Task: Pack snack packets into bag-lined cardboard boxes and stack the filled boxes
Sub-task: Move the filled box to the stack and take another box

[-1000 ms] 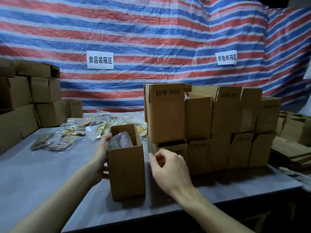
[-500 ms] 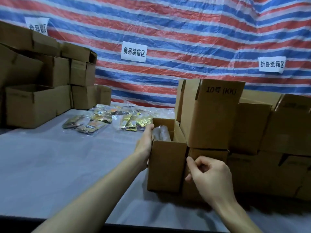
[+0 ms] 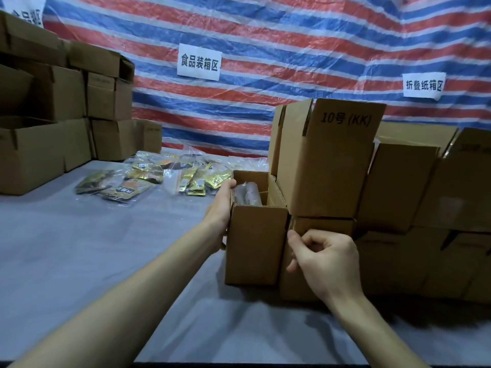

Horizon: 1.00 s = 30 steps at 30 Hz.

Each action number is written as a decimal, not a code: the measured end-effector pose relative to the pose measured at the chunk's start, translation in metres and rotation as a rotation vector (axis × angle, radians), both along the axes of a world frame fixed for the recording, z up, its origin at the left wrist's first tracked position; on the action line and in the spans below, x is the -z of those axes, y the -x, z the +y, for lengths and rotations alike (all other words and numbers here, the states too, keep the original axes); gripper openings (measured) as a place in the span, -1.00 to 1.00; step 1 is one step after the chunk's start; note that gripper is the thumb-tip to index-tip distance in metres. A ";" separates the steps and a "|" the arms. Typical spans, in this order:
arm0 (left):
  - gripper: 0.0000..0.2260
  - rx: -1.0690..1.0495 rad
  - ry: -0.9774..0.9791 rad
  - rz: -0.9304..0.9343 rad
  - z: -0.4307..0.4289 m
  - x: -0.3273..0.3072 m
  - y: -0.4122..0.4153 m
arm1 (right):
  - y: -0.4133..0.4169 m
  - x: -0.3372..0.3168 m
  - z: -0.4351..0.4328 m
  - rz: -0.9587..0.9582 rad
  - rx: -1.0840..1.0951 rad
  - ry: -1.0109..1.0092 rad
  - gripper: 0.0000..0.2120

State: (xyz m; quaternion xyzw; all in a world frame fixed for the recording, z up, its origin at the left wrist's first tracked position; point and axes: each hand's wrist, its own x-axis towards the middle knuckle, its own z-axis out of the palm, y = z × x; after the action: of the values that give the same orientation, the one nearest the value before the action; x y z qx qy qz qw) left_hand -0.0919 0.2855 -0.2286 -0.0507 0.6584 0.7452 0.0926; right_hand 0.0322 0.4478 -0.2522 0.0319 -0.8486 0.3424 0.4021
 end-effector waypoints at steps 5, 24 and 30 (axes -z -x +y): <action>-0.41 0.033 0.028 -0.038 -0.003 -0.003 0.000 | 0.007 -0.001 0.002 0.005 0.011 0.021 -0.57; -0.33 0.128 -0.001 -0.068 -0.008 -0.013 -0.020 | -0.013 0.025 -0.045 -0.091 -0.243 0.051 -0.59; -0.39 0.085 0.050 -0.034 -0.049 -0.005 -0.011 | 0.005 0.016 -0.115 -0.233 -0.460 -0.009 -0.41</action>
State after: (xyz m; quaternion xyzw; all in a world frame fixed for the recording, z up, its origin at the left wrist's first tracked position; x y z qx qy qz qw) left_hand -0.0813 0.2366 -0.2235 -0.0375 0.6767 0.7230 0.1342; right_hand 0.0276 0.3328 -0.2687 0.1861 -0.8612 0.4223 0.2130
